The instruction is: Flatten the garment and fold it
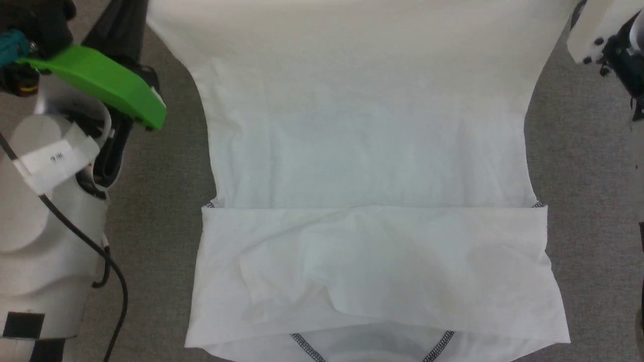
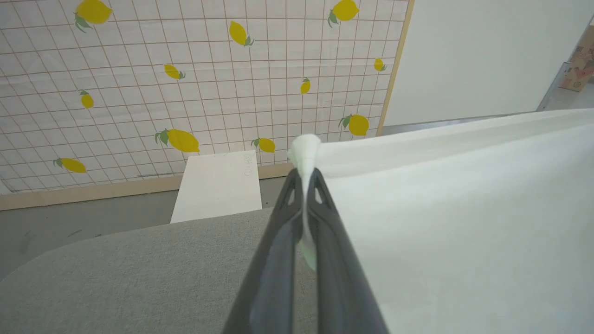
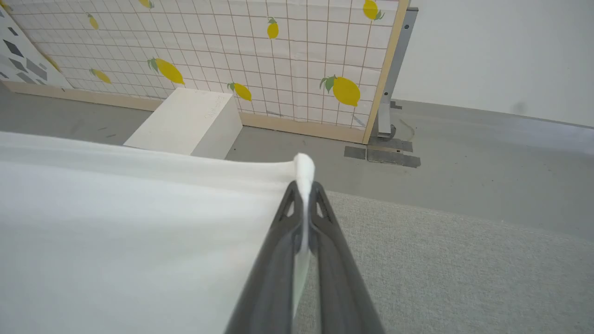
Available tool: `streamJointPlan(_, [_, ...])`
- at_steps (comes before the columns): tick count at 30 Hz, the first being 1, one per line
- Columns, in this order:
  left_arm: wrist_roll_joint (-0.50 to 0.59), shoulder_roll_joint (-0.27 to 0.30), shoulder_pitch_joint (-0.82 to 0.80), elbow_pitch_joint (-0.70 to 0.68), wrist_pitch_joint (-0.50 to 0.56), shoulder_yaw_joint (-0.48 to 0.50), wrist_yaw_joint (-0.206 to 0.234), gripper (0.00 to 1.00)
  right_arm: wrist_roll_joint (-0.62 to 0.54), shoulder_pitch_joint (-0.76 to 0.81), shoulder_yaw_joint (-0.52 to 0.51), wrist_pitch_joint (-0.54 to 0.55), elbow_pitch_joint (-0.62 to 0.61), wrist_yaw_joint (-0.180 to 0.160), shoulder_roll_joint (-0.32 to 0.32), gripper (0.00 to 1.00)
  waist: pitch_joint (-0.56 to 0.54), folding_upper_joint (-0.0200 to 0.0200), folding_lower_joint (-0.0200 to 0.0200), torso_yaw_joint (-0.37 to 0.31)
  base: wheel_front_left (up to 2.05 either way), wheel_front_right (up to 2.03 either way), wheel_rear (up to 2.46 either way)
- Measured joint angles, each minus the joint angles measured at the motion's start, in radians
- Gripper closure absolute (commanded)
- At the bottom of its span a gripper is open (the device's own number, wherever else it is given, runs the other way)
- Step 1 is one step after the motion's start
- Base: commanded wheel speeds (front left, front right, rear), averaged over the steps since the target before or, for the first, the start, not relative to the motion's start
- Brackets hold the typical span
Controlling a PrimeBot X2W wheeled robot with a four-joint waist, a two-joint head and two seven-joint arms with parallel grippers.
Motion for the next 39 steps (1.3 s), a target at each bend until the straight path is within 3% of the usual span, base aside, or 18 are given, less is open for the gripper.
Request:
streamJointPlan(8, [-0.021,0.017,0.228,-0.100,-0.057,-0.030,-0.007,1.00,0.135,0.280,-0.006,-0.005,-0.171,0.000,-0.049,1.00,-0.122,0.0000,0.0000,0.018,0.00,0.00,0.00])
streamJointPlan(13, [-0.044,0.026,0.379,-0.204,-0.072,-0.032,0.015,1.00,0.180,0.479,-0.049,0.004,-0.316,0.000,-0.047,1.00,-0.196,0.0000,0.0000,0.032,0.00,0.00,0.00])
streamJointPlan(25, [0.005,0.081,0.662,-0.400,-0.102,-0.067,0.074,1.00,0.216,0.823,-0.123,0.051,-0.595,-0.001,0.042,1.00,-0.287,0.0000,-0.0001,0.048,0.00,0.00,0.00])
streamJointPlan(31, [-0.020,0.061,0.794,-0.454,-0.144,-0.071,0.103,1.00,0.241,0.961,-0.154,0.059,-0.671,-0.001,0.089,1.00,-0.299,0.0000,-0.0001,0.043,0.00,0.00,0.00])
streamJointPlan(39, [-0.145,0.006,0.974,-0.492,-0.166,-0.060,0.139,1.00,0.309,1.172,-0.198,0.070,-0.733,-0.001,0.147,1.00,-0.310,0.0000,0.0000,0.051,0.00,0.00,0.00])
